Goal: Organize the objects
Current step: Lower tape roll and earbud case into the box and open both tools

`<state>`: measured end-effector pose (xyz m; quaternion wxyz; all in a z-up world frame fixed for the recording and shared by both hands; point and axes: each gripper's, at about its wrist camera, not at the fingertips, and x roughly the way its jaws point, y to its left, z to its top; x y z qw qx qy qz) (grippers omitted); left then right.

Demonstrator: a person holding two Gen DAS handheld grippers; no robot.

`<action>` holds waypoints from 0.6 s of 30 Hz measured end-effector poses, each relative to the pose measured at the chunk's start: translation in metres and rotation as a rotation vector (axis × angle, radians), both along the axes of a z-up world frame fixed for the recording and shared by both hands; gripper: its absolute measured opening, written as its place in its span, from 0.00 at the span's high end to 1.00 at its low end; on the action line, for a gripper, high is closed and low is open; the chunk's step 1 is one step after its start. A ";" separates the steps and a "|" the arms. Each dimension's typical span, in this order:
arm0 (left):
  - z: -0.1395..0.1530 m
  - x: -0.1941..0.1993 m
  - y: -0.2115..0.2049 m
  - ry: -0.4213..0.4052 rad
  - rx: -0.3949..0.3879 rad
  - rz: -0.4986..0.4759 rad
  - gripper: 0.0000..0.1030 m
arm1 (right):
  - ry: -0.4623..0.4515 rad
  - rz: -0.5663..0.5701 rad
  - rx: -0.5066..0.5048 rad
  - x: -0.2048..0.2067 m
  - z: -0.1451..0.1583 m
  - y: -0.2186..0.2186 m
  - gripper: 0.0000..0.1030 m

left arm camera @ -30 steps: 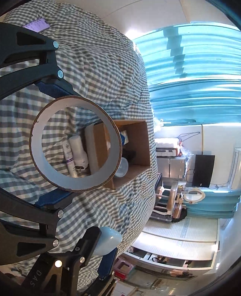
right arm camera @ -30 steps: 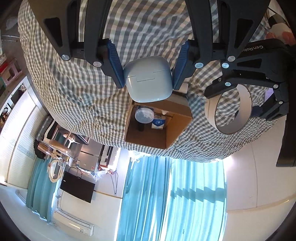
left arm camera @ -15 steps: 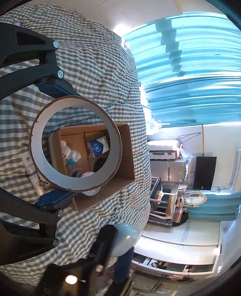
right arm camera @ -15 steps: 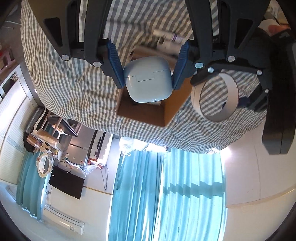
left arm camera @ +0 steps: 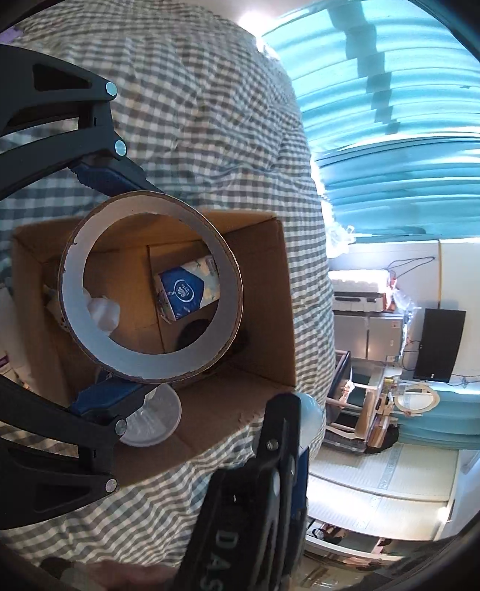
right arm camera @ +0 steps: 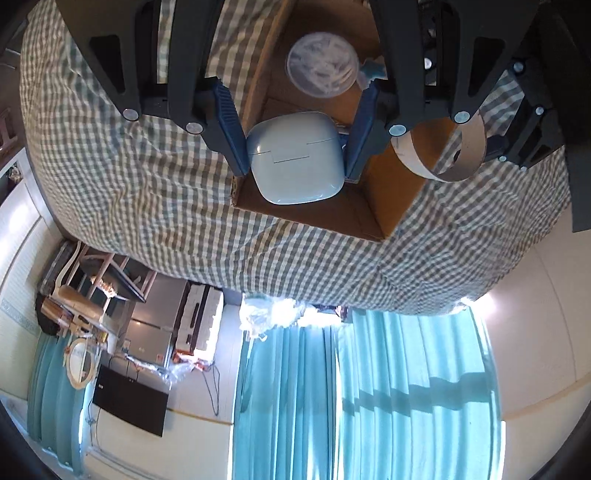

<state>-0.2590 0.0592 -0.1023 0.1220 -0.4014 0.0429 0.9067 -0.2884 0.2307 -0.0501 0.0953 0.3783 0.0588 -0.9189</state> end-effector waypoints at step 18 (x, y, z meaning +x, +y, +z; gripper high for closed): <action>-0.011 -0.018 0.001 0.016 0.028 -0.048 0.05 | -0.021 -0.028 -0.068 -0.016 -0.042 0.010 0.30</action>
